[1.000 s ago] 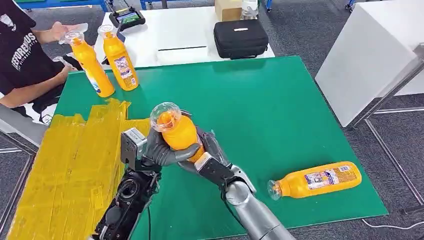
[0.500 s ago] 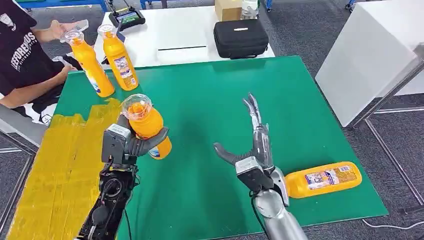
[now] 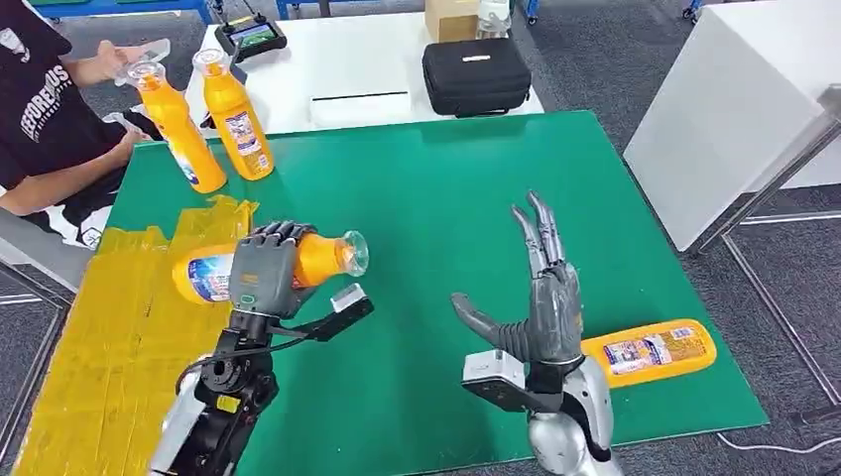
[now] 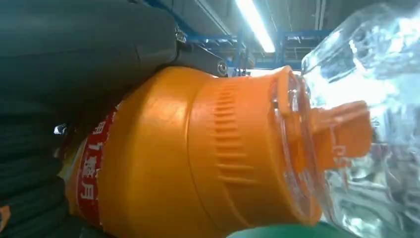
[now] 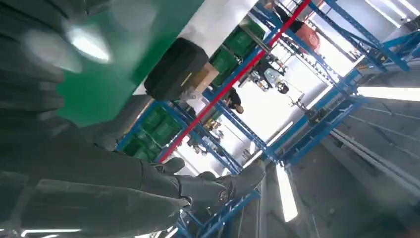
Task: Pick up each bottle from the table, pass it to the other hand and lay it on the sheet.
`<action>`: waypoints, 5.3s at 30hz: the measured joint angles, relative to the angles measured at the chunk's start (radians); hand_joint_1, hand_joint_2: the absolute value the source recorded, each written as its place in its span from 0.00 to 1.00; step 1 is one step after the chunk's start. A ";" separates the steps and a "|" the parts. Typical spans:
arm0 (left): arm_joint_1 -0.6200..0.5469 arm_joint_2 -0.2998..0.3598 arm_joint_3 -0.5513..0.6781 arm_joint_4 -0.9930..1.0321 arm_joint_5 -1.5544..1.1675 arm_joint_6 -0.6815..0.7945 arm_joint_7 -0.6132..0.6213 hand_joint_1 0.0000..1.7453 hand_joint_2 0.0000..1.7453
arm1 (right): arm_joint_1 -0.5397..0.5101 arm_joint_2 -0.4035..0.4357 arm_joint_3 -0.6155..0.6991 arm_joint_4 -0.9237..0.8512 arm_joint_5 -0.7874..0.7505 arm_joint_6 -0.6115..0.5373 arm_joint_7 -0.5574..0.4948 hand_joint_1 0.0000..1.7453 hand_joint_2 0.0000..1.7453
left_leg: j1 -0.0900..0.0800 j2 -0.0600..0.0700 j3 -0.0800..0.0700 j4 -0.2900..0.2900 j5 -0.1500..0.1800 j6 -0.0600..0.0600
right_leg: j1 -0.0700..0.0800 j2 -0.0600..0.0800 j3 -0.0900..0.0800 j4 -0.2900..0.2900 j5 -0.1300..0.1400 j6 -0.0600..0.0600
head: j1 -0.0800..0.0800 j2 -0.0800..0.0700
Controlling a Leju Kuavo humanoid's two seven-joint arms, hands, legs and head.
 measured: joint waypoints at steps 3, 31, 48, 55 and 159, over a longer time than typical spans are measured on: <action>-0.005 0.001 -0.007 0.023 -0.013 0.000 0.008 1.00 1.00 | 0.008 -0.005 0.000 -0.021 0.003 0.000 0.001 0.00 1.00 | 0.000 0.000 0.000 0.000 0.000 0.000 | 0.000 0.000 0.000 0.000 0.000 0.000 | 0.000 0.000; -0.182 0.142 -0.287 0.418 -0.043 -0.279 0.390 1.00 1.00 | 0.017 -0.012 0.000 -0.042 0.087 0.074 0.053 0.00 1.00 | 0.000 0.000 0.000 0.000 0.000 0.000 | 0.000 0.000 0.000 0.000 0.000 0.000 | 0.000 0.000; -0.239 0.146 -0.246 0.560 -0.044 -0.223 0.387 0.00 1.00 | 0.034 -0.010 0.000 -0.047 0.085 0.093 0.064 0.00 1.00 | 0.000 0.000 0.004 0.000 0.001 -0.002 | 0.000 0.000 0.004 0.000 0.001 -0.001 | 0.000 0.000; -0.230 0.146 -0.227 0.562 -0.044 -0.153 0.468 0.00 1.00 | 0.039 -0.010 0.000 -0.057 0.086 0.112 0.071 0.00 1.00 | 0.001 0.000 0.004 0.000 0.002 -0.002 | 0.000 0.000 0.004 0.000 0.001 -0.002 | 0.000 0.000; -0.043 -0.074 0.103 0.259 0.395 0.099 -0.125 0.00 1.00 | -0.112 -0.454 -0.367 0.602 0.445 0.495 0.106 1.00 1.00 | 0.000 0.003 0.015 0.000 -0.006 0.003 | 0.000 0.003 0.015 -0.001 -0.001 0.002 | 0.000 0.000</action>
